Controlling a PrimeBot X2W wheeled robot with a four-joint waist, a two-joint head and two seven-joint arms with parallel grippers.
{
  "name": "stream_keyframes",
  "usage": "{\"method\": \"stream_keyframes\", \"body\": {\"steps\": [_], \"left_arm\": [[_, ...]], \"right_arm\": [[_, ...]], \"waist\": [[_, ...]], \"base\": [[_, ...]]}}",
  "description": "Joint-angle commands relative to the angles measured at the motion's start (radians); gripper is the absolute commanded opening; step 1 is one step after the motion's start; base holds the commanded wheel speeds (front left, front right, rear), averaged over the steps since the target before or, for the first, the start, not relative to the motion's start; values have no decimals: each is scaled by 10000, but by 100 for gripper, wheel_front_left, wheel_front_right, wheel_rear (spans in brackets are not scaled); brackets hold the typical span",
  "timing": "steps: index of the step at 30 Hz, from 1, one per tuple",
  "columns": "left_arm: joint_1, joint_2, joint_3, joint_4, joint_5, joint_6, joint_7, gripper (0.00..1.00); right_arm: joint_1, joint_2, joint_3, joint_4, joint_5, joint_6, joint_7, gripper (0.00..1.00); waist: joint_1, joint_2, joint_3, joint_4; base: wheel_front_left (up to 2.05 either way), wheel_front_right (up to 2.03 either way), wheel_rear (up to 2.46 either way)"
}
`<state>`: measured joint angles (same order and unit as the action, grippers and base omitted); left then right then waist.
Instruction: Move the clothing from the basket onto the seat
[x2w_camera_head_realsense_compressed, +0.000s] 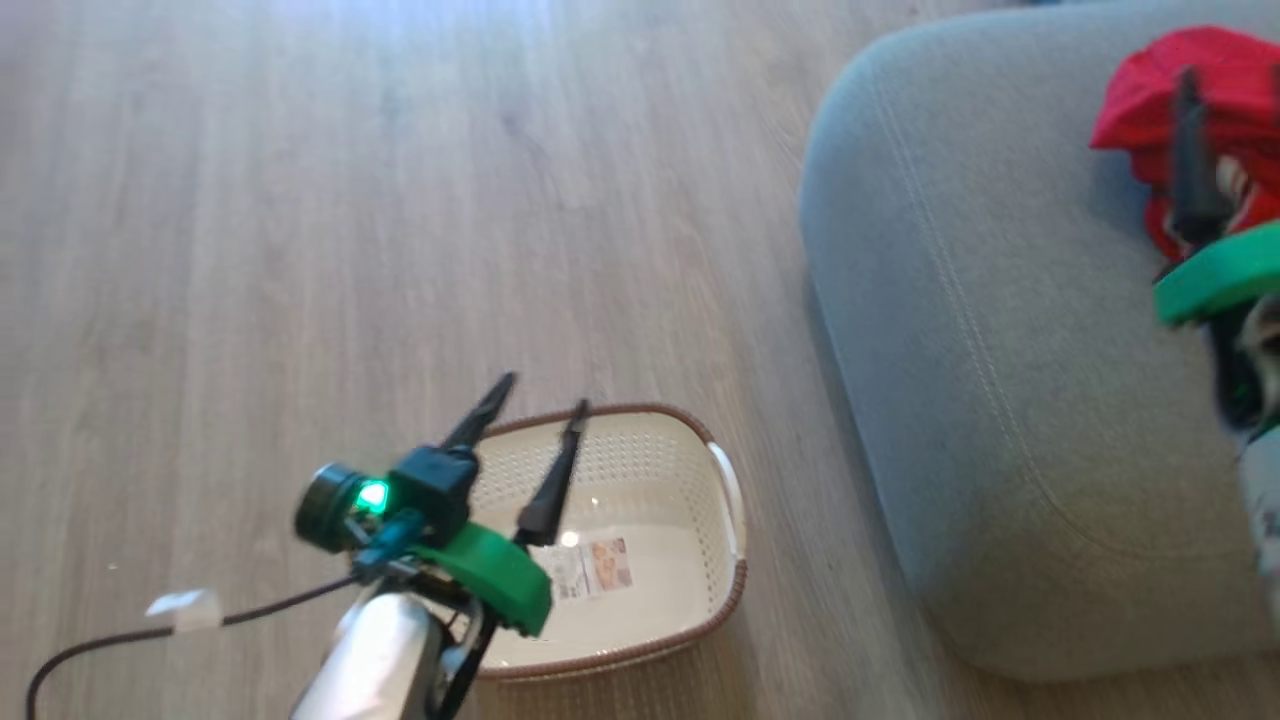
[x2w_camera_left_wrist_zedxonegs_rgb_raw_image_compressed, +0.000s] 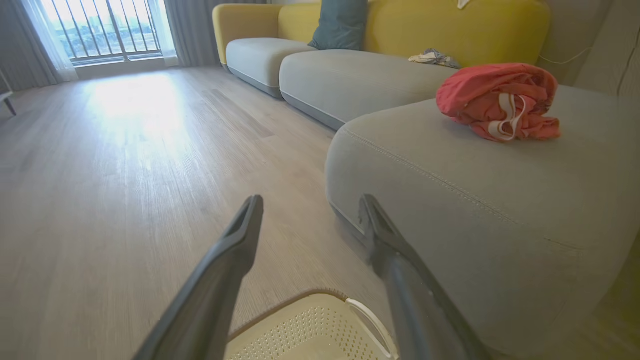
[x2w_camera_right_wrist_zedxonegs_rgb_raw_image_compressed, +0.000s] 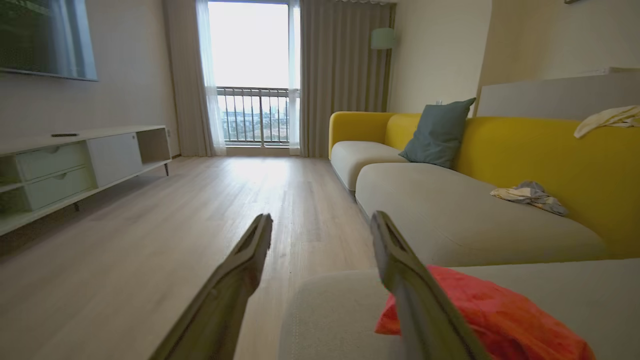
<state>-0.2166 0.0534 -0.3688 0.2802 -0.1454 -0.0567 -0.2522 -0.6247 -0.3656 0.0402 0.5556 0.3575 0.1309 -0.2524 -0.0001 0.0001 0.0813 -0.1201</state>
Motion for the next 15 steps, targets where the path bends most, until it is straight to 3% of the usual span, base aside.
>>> {"method": "stream_keyframes", "body": {"steps": [1,7,15], "left_arm": [[-142,-18,562,-340,-30,144,-95,100],[268,-26,1432,-511,-25,462,-95,100],[562,-30,2116,-936,-10,1025,-95,100]], "right_arm": [[147,-79,367,-728,234,-2,-92,100],[1663,285,1039,-2447,639,-2,-93,100],[3112,1125,940,-3095,634,-2,-93,100]], "waist": [[1,-1,-265,298],[1,-1,-589,926],[1,-1,-789,1650]], "base": [[0,0,0],[0,0,0],[0,0,0]]}}
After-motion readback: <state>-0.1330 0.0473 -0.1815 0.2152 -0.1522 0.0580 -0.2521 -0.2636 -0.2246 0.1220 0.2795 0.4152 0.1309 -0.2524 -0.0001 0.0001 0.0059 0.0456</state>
